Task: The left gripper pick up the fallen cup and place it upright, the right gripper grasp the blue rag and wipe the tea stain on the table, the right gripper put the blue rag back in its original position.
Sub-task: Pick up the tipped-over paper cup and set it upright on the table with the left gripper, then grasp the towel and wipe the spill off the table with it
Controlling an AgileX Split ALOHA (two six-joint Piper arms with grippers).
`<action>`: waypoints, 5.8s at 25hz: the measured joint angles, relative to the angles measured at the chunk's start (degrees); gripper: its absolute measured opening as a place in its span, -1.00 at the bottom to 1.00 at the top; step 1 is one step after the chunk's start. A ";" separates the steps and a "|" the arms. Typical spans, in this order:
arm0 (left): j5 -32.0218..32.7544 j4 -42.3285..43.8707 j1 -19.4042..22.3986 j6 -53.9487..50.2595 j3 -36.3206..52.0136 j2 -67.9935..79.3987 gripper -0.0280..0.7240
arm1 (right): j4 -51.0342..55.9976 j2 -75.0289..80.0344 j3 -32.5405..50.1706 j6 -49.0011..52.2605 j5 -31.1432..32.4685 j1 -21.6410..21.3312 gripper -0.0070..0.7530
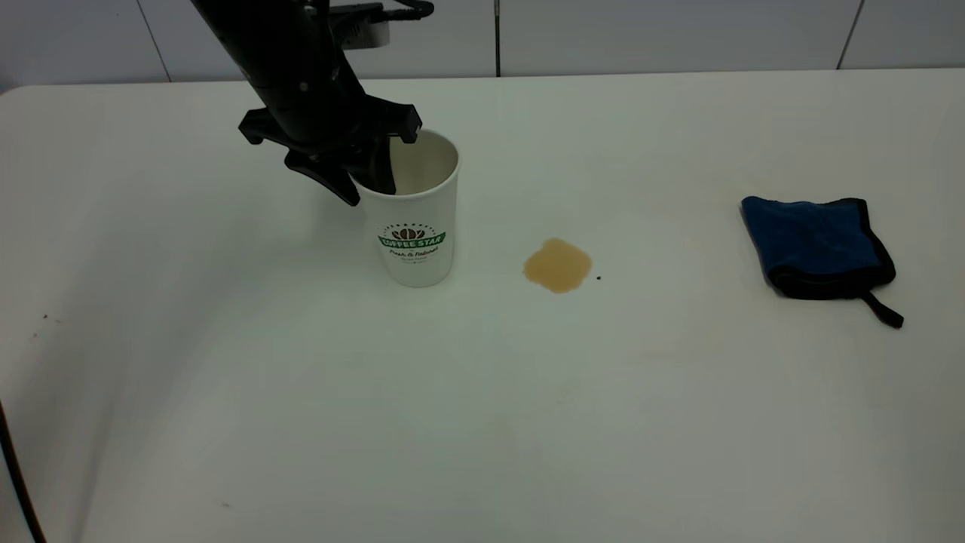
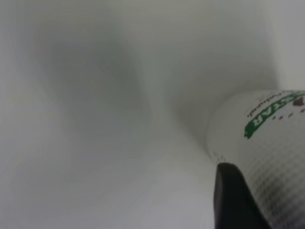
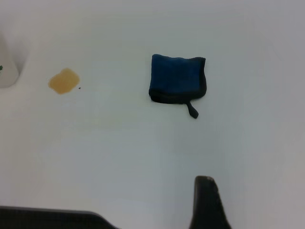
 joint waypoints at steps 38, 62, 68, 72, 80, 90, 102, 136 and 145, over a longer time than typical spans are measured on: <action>37.71 11.76 0.00 -6.90 2.09 -58.56 0.63 | 0.00 0.00 0.00 0.00 0.00 0.00 0.42; 34.85 18.91 0.00 -10.22 61.13 -96.83 0.63 | 0.00 0.00 0.00 0.00 0.00 0.00 0.42; 34.24 19.70 0.00 -10.61 64.77 -109.39 0.63 | 0.00 0.00 0.00 0.00 0.00 0.00 0.42; 34.30 20.06 0.00 -10.80 64.92 -117.57 0.63 | 0.00 0.00 0.00 0.00 0.00 0.00 0.42; 34.73 20.42 6.77 -10.94 64.92 -130.31 0.63 | 0.00 0.00 0.00 0.00 0.00 0.00 0.42; 35.08 20.42 17.67 -10.99 64.92 -136.93 0.63 | 0.00 0.00 0.00 0.00 0.00 0.00 0.42; 35.12 20.42 18.20 -11.08 64.92 -136.93 0.63 | 0.00 0.00 0.00 0.00 0.00 0.00 0.42; 35.16 20.42 18.20 -11.02 64.92 -136.93 0.63 | 8.11 64.60 -7.01 -14.68 -38.88 0.00 0.62; 35.16 20.42 18.20 -11.02 64.92 -136.93 0.63 | 8.99 96.75 -21.53 -16.13 -52.26 0.00 0.57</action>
